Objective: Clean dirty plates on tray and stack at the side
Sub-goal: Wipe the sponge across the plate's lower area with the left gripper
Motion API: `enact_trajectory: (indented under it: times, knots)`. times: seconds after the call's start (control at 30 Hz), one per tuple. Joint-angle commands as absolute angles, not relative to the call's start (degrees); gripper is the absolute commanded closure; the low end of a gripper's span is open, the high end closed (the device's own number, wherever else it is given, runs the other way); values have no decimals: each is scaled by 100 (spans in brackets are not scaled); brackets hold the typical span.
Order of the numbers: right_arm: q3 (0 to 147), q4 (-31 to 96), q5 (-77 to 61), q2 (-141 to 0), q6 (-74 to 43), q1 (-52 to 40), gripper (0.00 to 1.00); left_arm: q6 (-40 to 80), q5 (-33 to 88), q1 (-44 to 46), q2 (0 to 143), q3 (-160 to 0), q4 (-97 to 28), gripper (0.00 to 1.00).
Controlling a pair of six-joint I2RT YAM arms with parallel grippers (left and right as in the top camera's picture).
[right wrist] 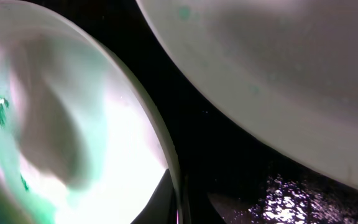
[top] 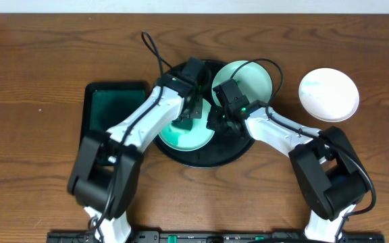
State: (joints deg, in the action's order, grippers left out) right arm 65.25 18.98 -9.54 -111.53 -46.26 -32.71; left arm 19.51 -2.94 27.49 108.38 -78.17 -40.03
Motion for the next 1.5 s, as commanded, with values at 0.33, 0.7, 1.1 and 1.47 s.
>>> enact_trajectory:
  times: [0.33,0.7,1.1,1.47]
  knots:
    - [6477,2126,-1057,-11539,-4617,-3417,99,1490,-303,1942,10709,-7813,-3918,93]
    - [6477,2141,-1055,-11539,-4619,-3417,99,1326,384,1975,10923,-7784,-3804,93]
    - [6477,2231,-1063,-11539,-4554,-3406,99,1240,23,1704,11686,-7784,-3568,93]
    - [6477,2314,-1055,-11539,-4359,-3406,99,510,2733,1717,11684,-7784,-4226,93]
